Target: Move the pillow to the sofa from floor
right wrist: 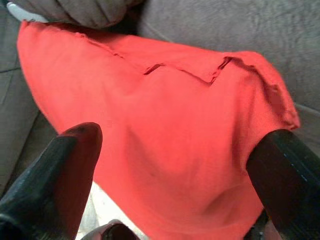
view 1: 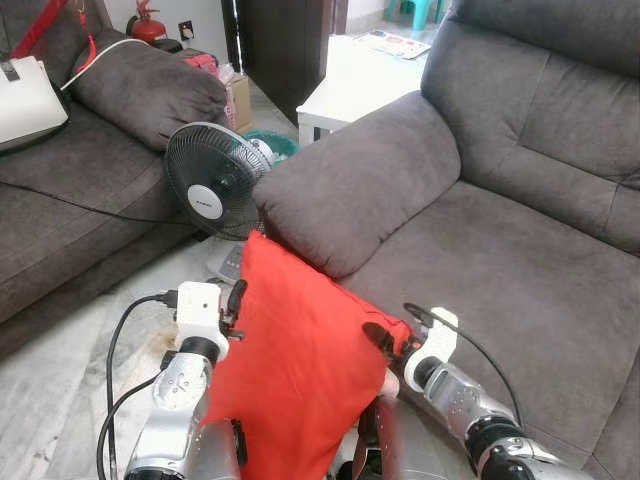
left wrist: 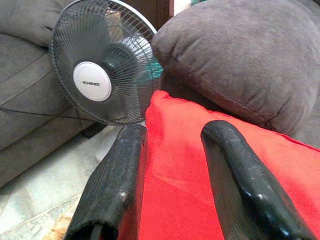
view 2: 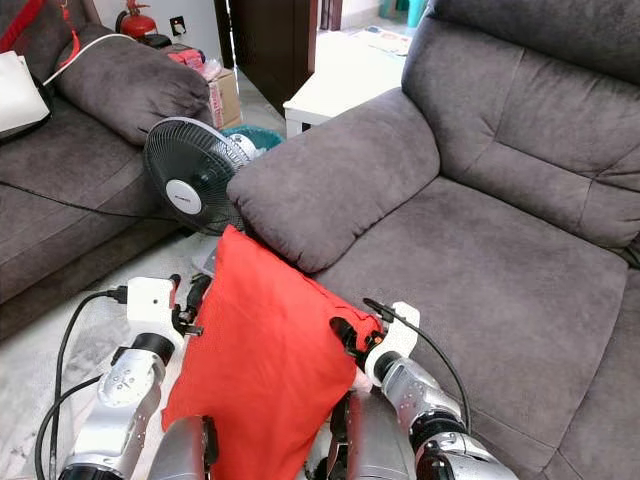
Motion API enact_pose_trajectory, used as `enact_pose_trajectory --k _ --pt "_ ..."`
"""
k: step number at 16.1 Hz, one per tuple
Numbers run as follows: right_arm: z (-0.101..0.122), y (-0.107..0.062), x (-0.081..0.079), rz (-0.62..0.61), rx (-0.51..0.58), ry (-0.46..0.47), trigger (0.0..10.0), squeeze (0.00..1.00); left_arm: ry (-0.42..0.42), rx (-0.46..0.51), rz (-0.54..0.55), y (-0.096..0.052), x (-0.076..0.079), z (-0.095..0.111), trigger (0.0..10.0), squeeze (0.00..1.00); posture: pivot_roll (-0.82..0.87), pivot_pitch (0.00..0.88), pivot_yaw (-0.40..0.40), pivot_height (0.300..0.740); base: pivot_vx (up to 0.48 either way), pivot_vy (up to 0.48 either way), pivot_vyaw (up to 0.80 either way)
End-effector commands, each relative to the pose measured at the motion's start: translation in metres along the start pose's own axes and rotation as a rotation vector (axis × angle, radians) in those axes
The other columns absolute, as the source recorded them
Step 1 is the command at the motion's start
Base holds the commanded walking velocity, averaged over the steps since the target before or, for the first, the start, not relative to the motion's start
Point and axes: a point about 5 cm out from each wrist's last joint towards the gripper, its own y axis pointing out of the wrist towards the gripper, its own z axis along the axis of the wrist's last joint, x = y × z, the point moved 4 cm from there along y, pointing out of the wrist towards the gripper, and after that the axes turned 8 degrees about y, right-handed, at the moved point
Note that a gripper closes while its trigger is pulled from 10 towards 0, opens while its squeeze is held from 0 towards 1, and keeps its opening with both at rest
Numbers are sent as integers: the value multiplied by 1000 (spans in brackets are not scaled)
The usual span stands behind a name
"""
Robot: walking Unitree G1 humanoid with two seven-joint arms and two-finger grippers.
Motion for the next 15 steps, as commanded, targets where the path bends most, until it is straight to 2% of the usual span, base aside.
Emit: enact_pose_trajectory --k 1,2,3,5,8,10,12,15 --pt "-8 -2 5 -12 -18 -20 10000 0 7 16 -13 2 3 5 10000 0 138 70 -83 568 0 0 0" --pt "-8 -3 8 -29 4 -61 10000 0 21 25 -20 3 5 7 10000 0 142 71 -85 568 0 0 0" --pt "-5 -5 18 -102 37 -95 10000 0 21 28 -25 4 9 8 10000 0 144 72 -87 568 0 0 0" --pt "-6 -6 20 -107 37 -91 10000 0 17 29 -27 3 10 8 10000 0 144 75 -89 568 0 0 0" --pt "-16 -3 15 -83 24 -47 10000 0 16 29 -25 3 11 8 10000 0 149 78 -95 568 0 0 0" --pt "-21 -2 11 -50 31 55 10000 0 15 31 -20 3 10 9 10000 0 151 79 -98 568 0 0 0" --pt "-27 0 7 -25 0 53 10000 0 13 32 -21 3 12 9 10000 0 151 81 -101 568 0 0 0" --pt "-27 2 -1 25 9 107 10000 0 7 35 -18 3 13 10 10000 0 155 83 -107 568 0 0 0"
